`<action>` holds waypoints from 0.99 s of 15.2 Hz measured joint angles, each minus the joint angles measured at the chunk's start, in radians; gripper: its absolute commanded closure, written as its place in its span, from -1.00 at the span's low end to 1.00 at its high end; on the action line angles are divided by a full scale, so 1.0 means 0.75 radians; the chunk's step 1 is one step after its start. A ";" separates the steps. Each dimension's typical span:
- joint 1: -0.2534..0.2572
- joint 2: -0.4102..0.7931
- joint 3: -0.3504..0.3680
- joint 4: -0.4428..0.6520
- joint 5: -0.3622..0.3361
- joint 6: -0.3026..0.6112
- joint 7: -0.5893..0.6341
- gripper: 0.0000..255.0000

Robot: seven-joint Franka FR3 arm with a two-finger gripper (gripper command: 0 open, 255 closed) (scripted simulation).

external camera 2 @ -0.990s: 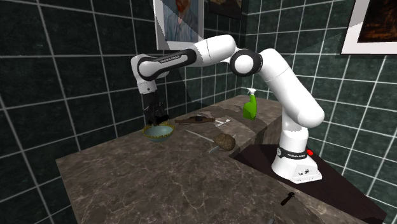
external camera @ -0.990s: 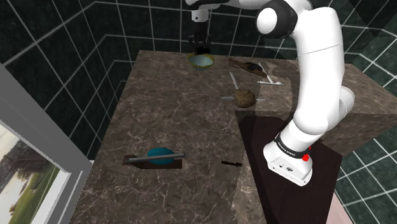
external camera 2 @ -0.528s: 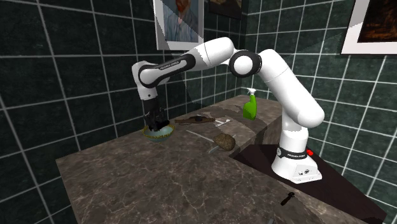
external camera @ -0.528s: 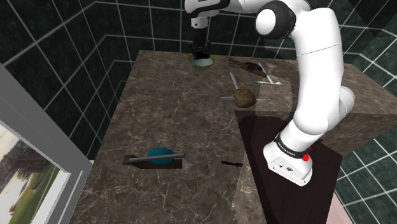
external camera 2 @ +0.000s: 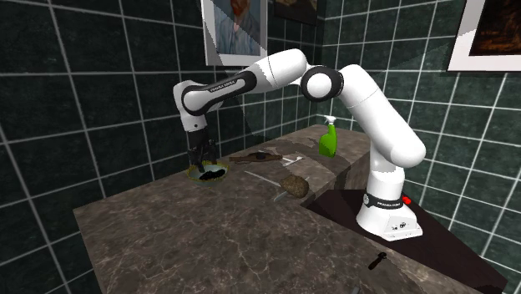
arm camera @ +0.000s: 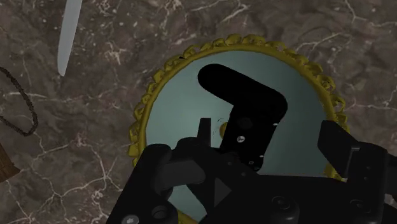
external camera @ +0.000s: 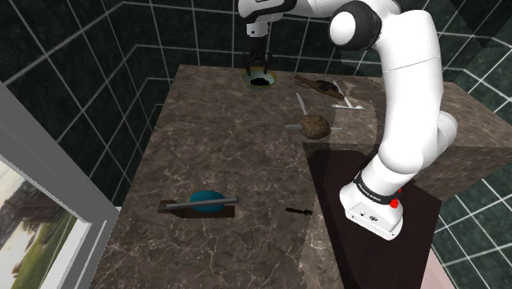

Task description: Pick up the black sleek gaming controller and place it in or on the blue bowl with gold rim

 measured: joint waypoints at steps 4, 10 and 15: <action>0.000 0.000 0.000 0.000 0.000 0.000 0.000 -1.00; -0.007 0.051 0.000 0.241 -0.001 -0.189 0.004 -1.00; -0.007 0.058 0.000 0.262 -0.001 -0.205 0.005 -1.00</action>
